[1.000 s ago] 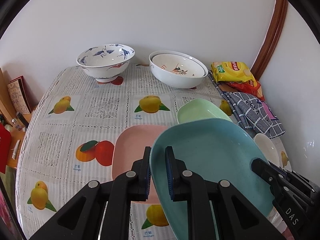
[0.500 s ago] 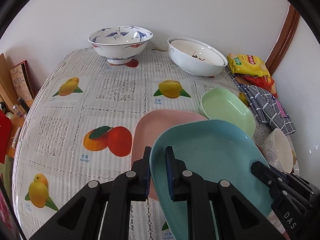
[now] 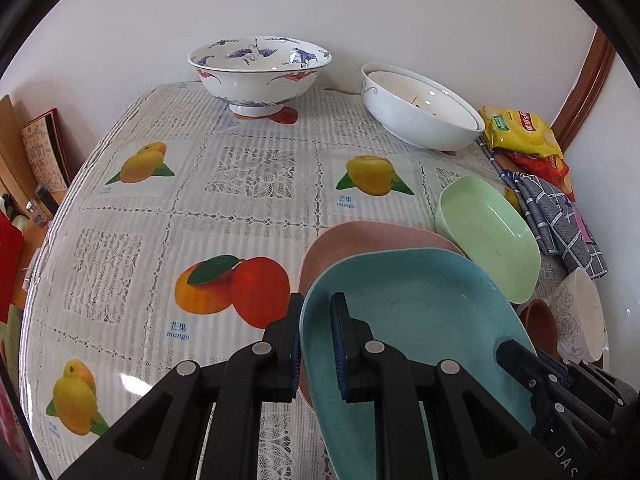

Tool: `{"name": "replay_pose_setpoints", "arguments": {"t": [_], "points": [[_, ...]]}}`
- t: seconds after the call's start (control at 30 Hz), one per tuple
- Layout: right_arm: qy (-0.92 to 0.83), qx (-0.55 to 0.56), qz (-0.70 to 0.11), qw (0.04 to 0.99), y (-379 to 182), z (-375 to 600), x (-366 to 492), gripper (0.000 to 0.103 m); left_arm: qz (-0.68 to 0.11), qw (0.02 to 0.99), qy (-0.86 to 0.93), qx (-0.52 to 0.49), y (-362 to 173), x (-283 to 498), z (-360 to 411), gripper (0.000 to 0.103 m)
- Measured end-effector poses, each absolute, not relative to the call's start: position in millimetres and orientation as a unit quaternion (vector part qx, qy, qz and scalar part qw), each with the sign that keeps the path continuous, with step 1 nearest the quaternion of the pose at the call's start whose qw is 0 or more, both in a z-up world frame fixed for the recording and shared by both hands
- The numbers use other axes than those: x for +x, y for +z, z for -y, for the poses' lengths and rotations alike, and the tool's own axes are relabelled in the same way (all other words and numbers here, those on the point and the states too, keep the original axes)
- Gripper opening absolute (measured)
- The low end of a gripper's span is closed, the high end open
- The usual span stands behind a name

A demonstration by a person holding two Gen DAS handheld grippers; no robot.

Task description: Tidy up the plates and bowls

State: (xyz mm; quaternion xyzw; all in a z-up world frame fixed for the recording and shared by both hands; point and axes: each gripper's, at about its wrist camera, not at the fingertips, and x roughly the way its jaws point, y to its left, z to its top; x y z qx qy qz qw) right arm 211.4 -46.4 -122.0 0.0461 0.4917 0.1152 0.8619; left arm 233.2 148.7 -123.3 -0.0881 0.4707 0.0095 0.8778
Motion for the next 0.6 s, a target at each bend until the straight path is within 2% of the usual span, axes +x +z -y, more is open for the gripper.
{"name": "replay_pose_setpoints", "arguments": {"t": [0.6], "points": [[0.103, 0.01, -0.488, 0.867, -133.7, 33.0, 228.5, 0.011, -0.458, 0.885, 0.01, -0.08, -130.4, 255.6, -150.2, 0.014]]}}
